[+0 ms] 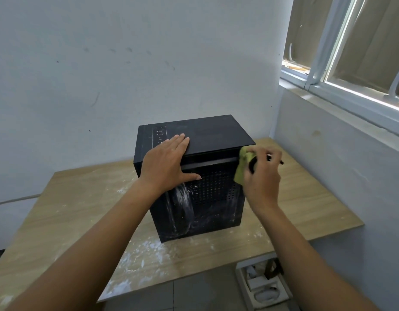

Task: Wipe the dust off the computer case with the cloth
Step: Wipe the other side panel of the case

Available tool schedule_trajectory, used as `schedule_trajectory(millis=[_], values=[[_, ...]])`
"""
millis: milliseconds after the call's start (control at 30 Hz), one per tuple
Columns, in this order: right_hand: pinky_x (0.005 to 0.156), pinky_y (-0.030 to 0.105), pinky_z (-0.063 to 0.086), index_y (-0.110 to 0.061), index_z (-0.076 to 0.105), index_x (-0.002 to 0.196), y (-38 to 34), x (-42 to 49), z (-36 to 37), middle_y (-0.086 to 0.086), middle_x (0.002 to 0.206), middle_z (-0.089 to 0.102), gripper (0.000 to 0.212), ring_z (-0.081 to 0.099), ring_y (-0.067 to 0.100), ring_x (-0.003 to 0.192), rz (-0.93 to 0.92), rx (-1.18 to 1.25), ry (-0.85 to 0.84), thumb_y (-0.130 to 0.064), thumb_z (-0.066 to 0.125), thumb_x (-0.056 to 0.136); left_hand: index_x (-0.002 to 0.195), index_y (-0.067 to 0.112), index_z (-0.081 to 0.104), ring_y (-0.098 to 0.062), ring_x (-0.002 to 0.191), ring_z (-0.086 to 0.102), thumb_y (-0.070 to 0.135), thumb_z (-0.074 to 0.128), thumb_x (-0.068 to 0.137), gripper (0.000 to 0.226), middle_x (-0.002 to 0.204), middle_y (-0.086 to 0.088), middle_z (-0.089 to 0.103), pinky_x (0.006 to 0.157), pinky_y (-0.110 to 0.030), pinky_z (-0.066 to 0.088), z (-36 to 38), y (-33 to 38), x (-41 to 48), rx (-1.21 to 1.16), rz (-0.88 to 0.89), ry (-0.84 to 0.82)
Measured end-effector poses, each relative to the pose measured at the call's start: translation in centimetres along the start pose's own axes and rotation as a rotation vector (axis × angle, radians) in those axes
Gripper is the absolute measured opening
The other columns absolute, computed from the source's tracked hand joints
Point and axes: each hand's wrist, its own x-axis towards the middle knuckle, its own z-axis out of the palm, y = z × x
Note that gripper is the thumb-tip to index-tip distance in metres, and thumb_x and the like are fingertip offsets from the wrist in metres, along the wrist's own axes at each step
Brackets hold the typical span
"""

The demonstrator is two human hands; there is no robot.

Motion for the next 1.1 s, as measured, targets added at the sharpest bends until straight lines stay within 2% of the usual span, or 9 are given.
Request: schedule_trajectory(millis=[133, 200, 333, 467, 600, 700, 833, 1033, 1100], values=[[0.067, 0.015, 0.029, -0.015, 0.058, 0.108, 1.3, 1.3, -0.8, 0.010, 0.121, 0.040, 0.021, 0.033, 0.000, 0.080, 0.091, 0.072, 0.021, -0.007, 0.060, 0.089, 0.154, 0.017, 0.026, -0.014, 0.148, 0.023, 0.081, 0.056, 0.070, 0.110, 0.161, 0.001, 0.025, 0.118, -0.030, 0.023, -0.1, 0.0, 0.0, 0.016, 0.004, -0.004], [0.066, 0.012, 0.028, -0.013, 0.058, 0.108, 1.0, 1.0, -0.3, 0.008, 0.118, 0.040, 0.020, 0.031, -0.004, 0.077, 0.083, 0.123, 0.033, -0.007, 0.060, 0.089, 0.154, 0.017, 0.026, -0.014, 0.148, 0.023, 0.081, 0.056, 0.070, 0.110, 0.161, 0.001, 0.025, 0.118, -0.031, 0.022, 0.0, 0.0, 0.0, 0.013, 0.001, -0.005], [0.067, 0.012, 0.032, -0.013, 0.058, 0.106, -0.8, -0.5, 1.2, 0.005, 0.117, 0.040, 0.018, 0.039, 0.002, 0.077, 0.051, 0.160, 0.055, -0.007, 0.061, 0.089, 0.153, 0.016, 0.028, -0.014, 0.148, 0.024, 0.080, 0.059, 0.069, 0.110, 0.160, 0.001, 0.027, 0.118, -0.033, 0.025, 0.0, 0.1, -0.1, 0.008, -0.012, -0.009], [0.067, 0.027, 0.047, -0.016, 0.059, 0.102, -3.6, -2.2, 3.0, 0.004, 0.116, 0.041, 0.025, 0.058, 0.025, 0.082, -0.092, 0.116, -0.051, -0.005, 0.068, 0.081, 0.153, 0.016, 0.030, -0.013, 0.147, 0.025, 0.077, 0.063, 0.070, 0.108, 0.160, 0.002, 0.027, 0.117, -0.031, 0.024, 0.0, 0.1, 0.0, 0.001, -0.018, 0.001], [0.067, 0.034, 0.056, -0.016, 0.061, 0.106, -5.0, -3.4, 4.0, 0.006, 0.116, 0.046, 0.035, 0.060, 0.024, 0.087, -0.314, 0.049, -0.176, -0.006, 0.076, 0.076, 0.151, 0.014, 0.035, -0.016, 0.144, 0.032, 0.072, 0.067, 0.072, 0.104, 0.157, -0.002, 0.033, 0.115, -0.032, 0.029, 0.0, 0.2, -0.1, 0.002, -0.012, 0.021], [0.064, 0.028, 0.052, -0.018, 0.063, 0.105, -4.0, -2.6, 3.3, 0.005, 0.113, 0.048, 0.032, 0.061, 0.024, 0.084, -0.361, 0.045, -0.177, -0.008, 0.076, 0.077, 0.150, 0.013, 0.037, -0.017, 0.144, 0.034, 0.073, 0.068, 0.069, 0.105, 0.156, -0.002, 0.036, 0.115, -0.033, 0.030, 0.0, 0.2, -0.1, -0.013, -0.019, 0.019], [0.062, 0.019, 0.038, -0.014, 0.063, 0.106, -1.2, -0.8, 1.3, 0.007, 0.113, 0.050, 0.031, 0.057, 0.022, 0.079, -0.267, 0.028, -0.112, -0.006, 0.073, 0.079, 0.152, 0.015, 0.032, -0.014, 0.147, 0.027, 0.077, 0.063, 0.069, 0.108, 0.159, 0.000, 0.029, 0.117, -0.031, 0.025, -0.1, 0.1, -0.2, -0.008, -0.015, 0.012], [0.066, 0.013, 0.028, -0.006, 0.060, 0.104, 2.2, 1.1, -0.4, 0.013, 0.111, 0.052, 0.024, 0.044, 0.007, 0.089, -0.046, 0.058, 0.042, -0.008, 0.070, 0.083, 0.151, 0.013, 0.035, -0.016, 0.145, 0.031, 0.077, 0.064, 0.068, 0.108, 0.157, -0.002, 0.033, 0.116, -0.032, 0.026, -0.1, 0.1, -0.2, -0.005, -0.014, 0.027], [0.065, 0.013, 0.027, -0.005, 0.061, 0.103, 1.9, 1.0, -0.1, 0.014, 0.110, 0.052, 0.024, 0.038, 0.002, 0.084, -0.001, 0.108, 0.072, -0.006, 0.071, 0.081, 0.150, 0.013, 0.036, -0.016, 0.145, 0.032, 0.078, 0.064, 0.068, 0.108, 0.157, -0.002, 0.034, 0.116, -0.032, 0.026, -0.1, 0.2, -0.2, 0.000, -0.013, 0.035]])
